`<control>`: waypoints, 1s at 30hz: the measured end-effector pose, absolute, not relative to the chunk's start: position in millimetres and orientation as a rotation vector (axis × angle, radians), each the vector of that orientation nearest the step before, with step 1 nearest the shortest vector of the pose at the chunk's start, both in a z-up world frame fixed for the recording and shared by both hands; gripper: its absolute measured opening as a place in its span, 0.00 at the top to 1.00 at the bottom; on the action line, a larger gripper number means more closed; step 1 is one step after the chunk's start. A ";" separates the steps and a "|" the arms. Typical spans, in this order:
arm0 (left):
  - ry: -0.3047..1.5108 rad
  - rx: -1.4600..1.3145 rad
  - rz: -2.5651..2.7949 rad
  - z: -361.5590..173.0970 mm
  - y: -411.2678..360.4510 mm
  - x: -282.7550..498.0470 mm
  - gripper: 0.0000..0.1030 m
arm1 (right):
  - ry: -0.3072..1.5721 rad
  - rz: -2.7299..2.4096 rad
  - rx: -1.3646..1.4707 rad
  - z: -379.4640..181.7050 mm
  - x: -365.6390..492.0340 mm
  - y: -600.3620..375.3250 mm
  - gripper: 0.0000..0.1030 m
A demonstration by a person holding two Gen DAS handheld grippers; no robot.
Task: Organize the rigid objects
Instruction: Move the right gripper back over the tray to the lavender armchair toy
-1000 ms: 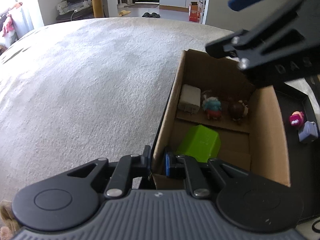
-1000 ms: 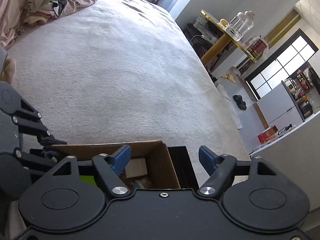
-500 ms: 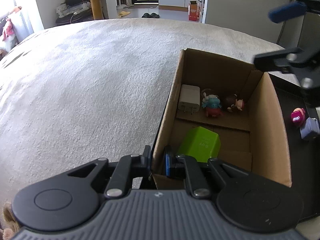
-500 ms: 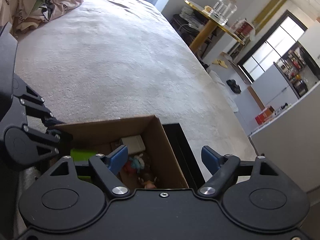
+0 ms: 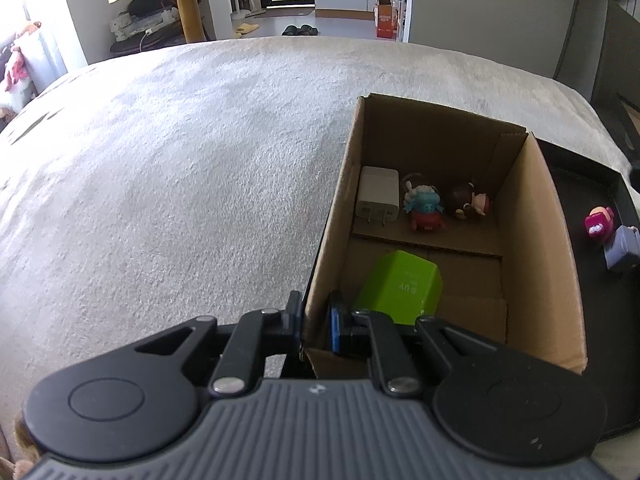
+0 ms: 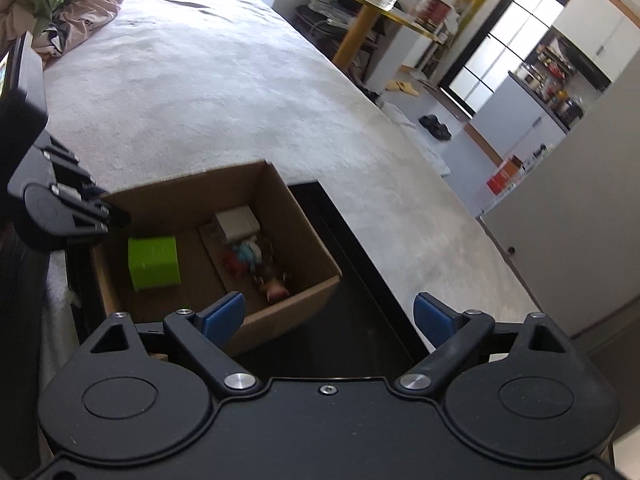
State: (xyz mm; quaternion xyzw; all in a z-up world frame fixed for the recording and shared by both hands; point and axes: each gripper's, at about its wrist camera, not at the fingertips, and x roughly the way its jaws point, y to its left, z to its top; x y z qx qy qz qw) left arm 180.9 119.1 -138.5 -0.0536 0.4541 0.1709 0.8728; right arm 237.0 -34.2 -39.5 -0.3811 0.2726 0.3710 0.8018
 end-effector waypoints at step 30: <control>0.955 -0.043 0.382 -137.6 107.4 184.5 0.88 | 0.806 0.658 -0.622 -93.6 266.0 -164.0 0.10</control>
